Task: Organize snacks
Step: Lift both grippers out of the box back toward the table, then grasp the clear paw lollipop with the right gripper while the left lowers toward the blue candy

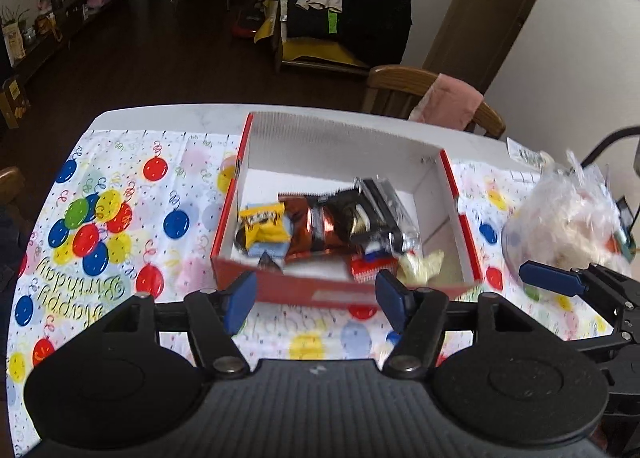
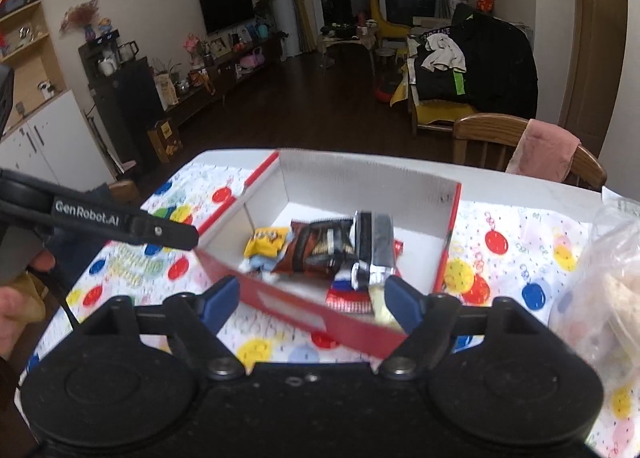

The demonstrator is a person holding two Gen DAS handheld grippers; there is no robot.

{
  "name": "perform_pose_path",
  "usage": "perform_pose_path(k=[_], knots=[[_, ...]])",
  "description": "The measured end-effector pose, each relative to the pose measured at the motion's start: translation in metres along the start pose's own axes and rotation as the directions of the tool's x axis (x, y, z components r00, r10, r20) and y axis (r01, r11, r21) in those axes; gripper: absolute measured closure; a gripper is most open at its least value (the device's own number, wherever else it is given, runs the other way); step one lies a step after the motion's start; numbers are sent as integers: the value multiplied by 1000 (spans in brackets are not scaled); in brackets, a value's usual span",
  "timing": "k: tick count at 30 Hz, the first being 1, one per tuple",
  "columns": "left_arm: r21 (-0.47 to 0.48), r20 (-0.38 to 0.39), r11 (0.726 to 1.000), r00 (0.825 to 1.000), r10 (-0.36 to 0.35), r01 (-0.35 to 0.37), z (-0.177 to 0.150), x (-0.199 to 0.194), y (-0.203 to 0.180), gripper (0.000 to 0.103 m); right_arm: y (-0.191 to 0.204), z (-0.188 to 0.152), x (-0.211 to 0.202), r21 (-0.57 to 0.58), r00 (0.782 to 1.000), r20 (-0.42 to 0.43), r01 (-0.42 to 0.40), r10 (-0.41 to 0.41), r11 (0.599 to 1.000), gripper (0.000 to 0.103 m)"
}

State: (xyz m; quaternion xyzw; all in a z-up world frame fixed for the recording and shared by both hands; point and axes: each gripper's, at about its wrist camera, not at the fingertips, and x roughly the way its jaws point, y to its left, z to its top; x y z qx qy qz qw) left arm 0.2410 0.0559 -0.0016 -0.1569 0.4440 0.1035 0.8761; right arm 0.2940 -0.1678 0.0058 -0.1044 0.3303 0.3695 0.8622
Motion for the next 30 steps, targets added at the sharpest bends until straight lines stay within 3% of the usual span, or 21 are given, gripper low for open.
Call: perform_pose_path(k=[2, 6, 8, 10, 16, 24, 30], knots=[[9, 2, 1000, 1000, 10, -10, -13, -3, -1, 30, 3, -11, -2, -5, 1000, -11, 5, -5, 1000, 20], [29, -9, 999, 1000, 30, -30, -38, -3, -3, 27, 7, -32, -2, -7, 999, -49, -6, 5, 1000, 18], [38, -21, 999, 999, 39, -38, -50, -1, -3, 24, 9, -40, -1, -7, 998, -64, -5, 4, 1000, 11], [42, -40, 998, 998, 48, -46, -61, 3, -2, 24, 12, -50, 0, -7, 998, -68, -1, 1, 1000, 6], [28, -114, 999, 992, 47, -44, -97, 19, 10, 24, 14, -92, 12, -32, 992, -123, 31, -34, 999, 6], [82, -195, 993, 976, 100, -85, -139, 54, 9, 24, 7, -140, 39, 35, 972, -233, 41, -32, 999, 17], [65, -215, 994, 971, 103, -91, -146, 66, 10, 24, 9, -149, 55, 13, 966, -258, 40, -35, 999, 29]])
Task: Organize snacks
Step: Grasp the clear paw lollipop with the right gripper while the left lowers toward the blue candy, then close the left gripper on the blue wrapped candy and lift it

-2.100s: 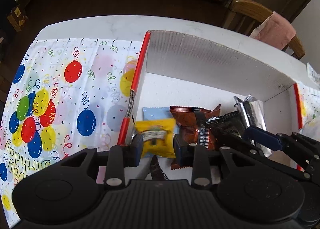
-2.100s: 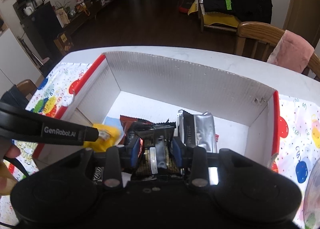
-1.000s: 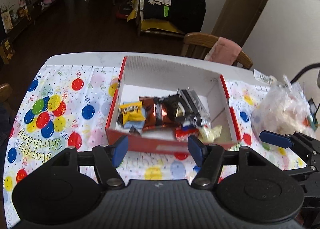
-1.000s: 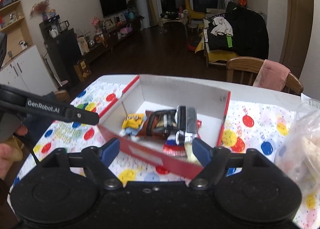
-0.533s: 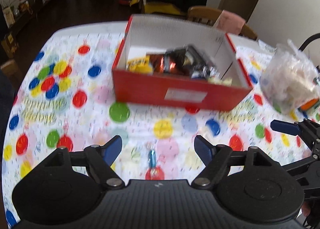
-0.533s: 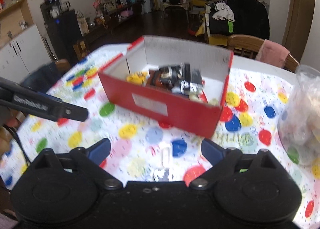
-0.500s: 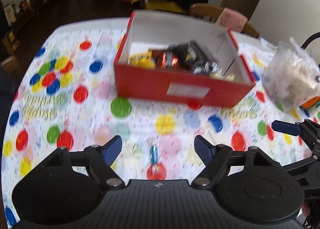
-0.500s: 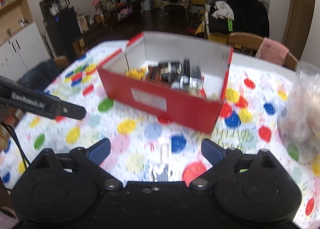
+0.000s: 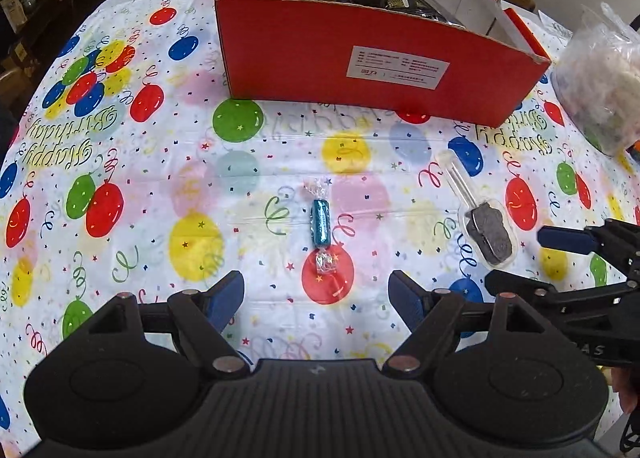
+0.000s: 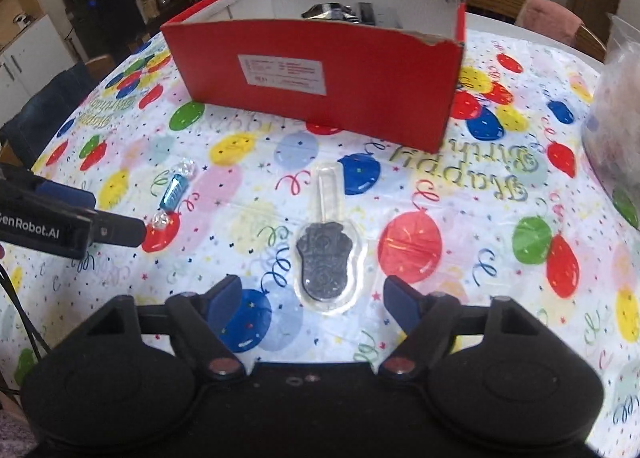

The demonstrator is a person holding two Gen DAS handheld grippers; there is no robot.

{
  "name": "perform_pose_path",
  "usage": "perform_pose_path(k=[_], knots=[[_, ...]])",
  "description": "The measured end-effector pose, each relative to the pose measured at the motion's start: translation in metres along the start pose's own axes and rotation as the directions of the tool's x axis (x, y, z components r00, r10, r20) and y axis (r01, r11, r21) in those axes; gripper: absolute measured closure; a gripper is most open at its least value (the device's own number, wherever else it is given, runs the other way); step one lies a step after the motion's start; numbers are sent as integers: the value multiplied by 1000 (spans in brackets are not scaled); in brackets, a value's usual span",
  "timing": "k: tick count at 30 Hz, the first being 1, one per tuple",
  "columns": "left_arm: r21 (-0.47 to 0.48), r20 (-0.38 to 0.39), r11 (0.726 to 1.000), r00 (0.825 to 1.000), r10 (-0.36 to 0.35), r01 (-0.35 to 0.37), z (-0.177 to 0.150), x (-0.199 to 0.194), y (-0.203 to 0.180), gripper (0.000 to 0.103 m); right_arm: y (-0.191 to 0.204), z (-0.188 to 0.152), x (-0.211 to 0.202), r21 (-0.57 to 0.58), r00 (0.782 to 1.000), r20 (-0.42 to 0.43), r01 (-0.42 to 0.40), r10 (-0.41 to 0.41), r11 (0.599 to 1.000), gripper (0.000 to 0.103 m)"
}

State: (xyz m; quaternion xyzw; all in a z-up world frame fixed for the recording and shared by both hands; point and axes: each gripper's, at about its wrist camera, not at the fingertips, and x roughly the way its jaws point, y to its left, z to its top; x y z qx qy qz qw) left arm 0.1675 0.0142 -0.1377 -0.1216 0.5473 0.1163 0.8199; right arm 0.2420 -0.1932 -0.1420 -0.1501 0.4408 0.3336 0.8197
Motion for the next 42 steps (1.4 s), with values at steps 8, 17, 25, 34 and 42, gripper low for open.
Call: perform_pose_path(k=[8, 17, 25, 34, 42], knots=[[-14, -7, 1000, 1000, 16, -16, 4, 8, 3, 24, 1, 12, 26, -42, 999, -17, 30, -31, 999, 47], [-37, -20, 999, 1000, 17, -18, 8, 16, 6, 24, 6, 15, 31, -107, 997, 5, 79, -79, 991, 58], [-38, -35, 999, 999, 19, -20, 20, 32, 3, 26, 6, 13, 27, -135, 997, 31, 72, -68, 988, 70], [-21, -49, 1000, 999, 15, -16, 35, 47, -3, 53, 0, 10, 21, -85, 1000, 15, 28, -26, 996, 70], [-41, -61, 999, 998, 11, -14, 40, 48, -2, 71, 0, 10, 17, -76, 1000, 18, 14, -13, 997, 70]])
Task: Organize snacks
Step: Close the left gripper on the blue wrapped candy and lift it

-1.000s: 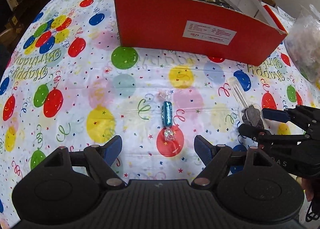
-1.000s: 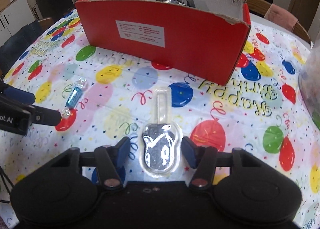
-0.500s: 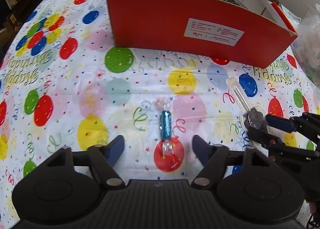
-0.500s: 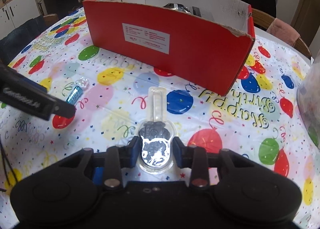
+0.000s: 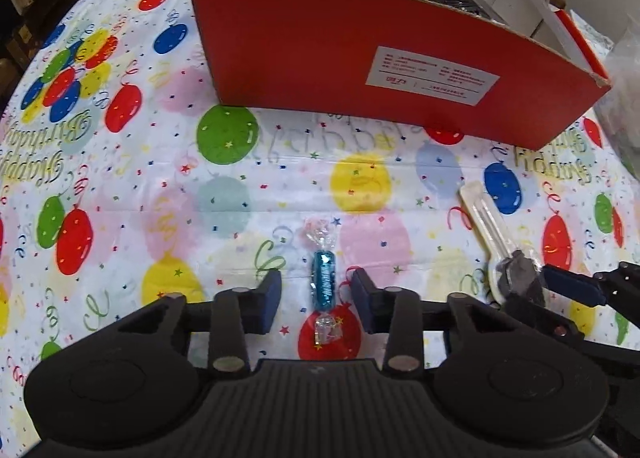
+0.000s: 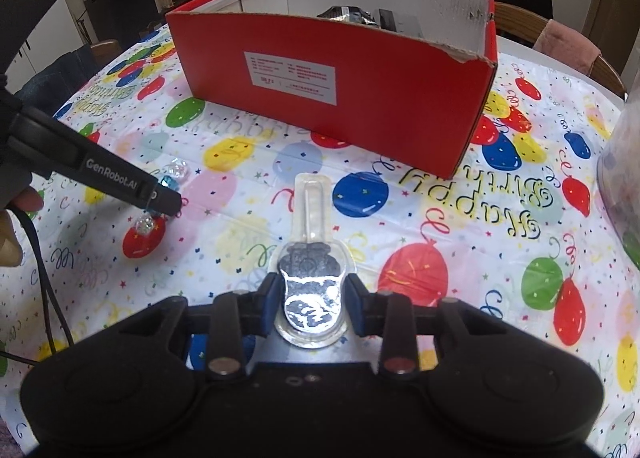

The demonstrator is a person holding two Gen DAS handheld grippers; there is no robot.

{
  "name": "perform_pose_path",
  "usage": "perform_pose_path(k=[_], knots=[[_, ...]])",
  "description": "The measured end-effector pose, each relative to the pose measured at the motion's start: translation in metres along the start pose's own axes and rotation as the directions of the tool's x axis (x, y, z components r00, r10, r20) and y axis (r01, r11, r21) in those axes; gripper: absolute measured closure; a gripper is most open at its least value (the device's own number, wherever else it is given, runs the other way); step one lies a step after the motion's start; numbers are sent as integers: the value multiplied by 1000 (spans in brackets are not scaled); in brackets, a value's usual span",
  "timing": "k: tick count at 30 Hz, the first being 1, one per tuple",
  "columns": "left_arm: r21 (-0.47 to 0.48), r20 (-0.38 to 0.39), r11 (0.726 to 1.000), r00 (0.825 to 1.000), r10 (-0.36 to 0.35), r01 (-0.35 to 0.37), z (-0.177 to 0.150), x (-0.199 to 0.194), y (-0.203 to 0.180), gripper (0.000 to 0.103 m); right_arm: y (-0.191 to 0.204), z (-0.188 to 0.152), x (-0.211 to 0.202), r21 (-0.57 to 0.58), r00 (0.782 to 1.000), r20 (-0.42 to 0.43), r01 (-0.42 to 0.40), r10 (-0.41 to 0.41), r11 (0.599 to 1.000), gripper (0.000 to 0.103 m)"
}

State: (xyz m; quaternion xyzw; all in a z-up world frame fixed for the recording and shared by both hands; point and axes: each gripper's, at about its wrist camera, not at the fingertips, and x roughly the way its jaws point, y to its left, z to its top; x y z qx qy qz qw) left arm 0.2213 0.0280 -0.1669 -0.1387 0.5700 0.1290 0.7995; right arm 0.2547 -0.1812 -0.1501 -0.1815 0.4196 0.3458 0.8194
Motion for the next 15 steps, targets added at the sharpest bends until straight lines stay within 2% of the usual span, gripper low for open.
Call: perform_pose_path(k=[4, 9, 15], knots=[[11, -5, 1000, 1000, -3, 3, 0, 0, -2, 92, 2, 1, -2, 2, 1000, 5, 2, -2, 1000, 70], [5, 21, 999, 999, -32, 32, -4, -4, -1, 92, 5, 0, -8, 0, 1000, 11, 5, -5, 1000, 70], [-26, 18, 999, 999, -40, 41, -6, -11, 6, 92, 7, -1, -21, 28, 1000, 23, -4, 4, 1000, 70]])
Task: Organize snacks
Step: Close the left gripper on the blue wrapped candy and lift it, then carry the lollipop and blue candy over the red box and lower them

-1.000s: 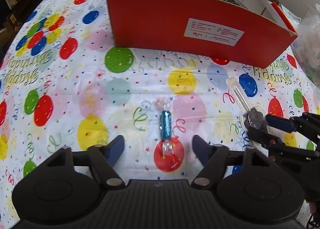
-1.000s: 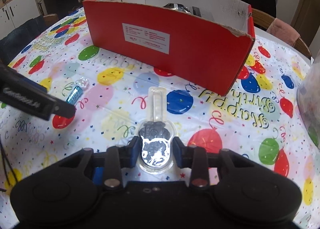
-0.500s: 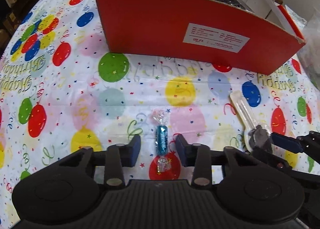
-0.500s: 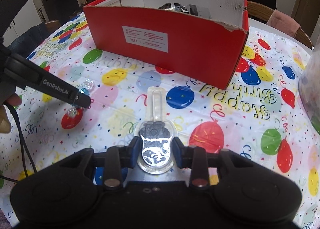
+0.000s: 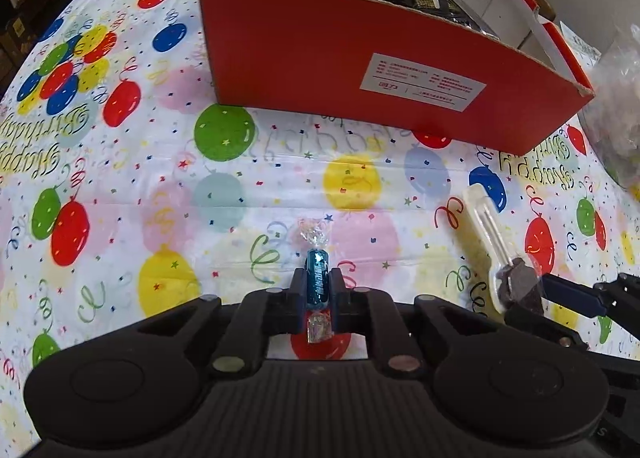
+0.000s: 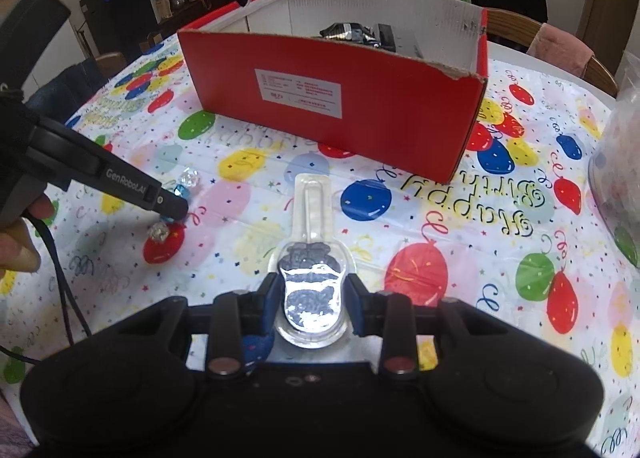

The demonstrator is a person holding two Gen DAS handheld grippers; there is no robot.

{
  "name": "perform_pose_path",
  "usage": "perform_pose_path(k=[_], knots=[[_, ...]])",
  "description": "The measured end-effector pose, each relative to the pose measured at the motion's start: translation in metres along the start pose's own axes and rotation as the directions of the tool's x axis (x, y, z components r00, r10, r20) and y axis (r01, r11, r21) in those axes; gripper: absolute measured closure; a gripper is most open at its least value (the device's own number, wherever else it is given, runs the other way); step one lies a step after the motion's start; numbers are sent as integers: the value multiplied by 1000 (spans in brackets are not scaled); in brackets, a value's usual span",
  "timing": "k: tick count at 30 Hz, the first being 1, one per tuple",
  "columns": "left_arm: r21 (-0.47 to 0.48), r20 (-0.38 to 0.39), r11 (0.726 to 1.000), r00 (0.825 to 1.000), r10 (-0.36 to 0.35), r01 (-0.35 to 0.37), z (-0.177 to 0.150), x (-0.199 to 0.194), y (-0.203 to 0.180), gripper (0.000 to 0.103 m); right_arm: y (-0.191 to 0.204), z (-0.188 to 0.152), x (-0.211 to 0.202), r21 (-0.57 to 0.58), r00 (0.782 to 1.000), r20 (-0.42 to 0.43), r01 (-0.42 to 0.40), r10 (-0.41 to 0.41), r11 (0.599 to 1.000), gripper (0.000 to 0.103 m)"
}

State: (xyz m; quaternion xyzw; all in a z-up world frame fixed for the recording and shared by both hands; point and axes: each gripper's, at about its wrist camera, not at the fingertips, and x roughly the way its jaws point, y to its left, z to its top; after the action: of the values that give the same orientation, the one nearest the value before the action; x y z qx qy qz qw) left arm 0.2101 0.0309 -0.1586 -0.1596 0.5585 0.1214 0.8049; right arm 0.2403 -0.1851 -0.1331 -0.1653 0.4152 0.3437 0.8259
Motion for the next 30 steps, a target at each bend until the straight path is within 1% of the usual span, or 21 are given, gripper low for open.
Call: perform_pose_path(k=[4, 9, 14, 17, 20, 25, 30], knots=[[9, 12, 1000, 1000, 12, -12, 0, -15, -1, 92, 0, 4, -16, 33, 1000, 25, -12, 11, 999, 70], [24, 48, 1000, 999, -1, 0, 6, -41, -7, 92, -1, 18, -39, 68, 997, 80, -20, 14, 997, 70], [22, 93, 999, 995, -30, 28, 22, -65, -9, 92, -7, 39, -57, 100, 990, 140, -23, 9, 995, 70], [26, 120, 999, 992, -44, 41, 34, -76, -11, 92, -14, 52, -62, 120, 986, 166, -23, 3, 993, 70], [38, 143, 999, 989, -24, 19, 50, -81, -14, 92, -21, 68, -61, 134, 985, 174, -12, -12, 991, 70], [40, 179, 999, 984, -24, 17, 81, -86, -16, 92, -28, 96, -55, 111, 979, 200, 16, -38, 994, 70], [29, 179, 1000, 984, -17, 12, 116, -77, -17, 92, -39, 129, -39, 117, 977, 210, 18, -43, 993, 70]])
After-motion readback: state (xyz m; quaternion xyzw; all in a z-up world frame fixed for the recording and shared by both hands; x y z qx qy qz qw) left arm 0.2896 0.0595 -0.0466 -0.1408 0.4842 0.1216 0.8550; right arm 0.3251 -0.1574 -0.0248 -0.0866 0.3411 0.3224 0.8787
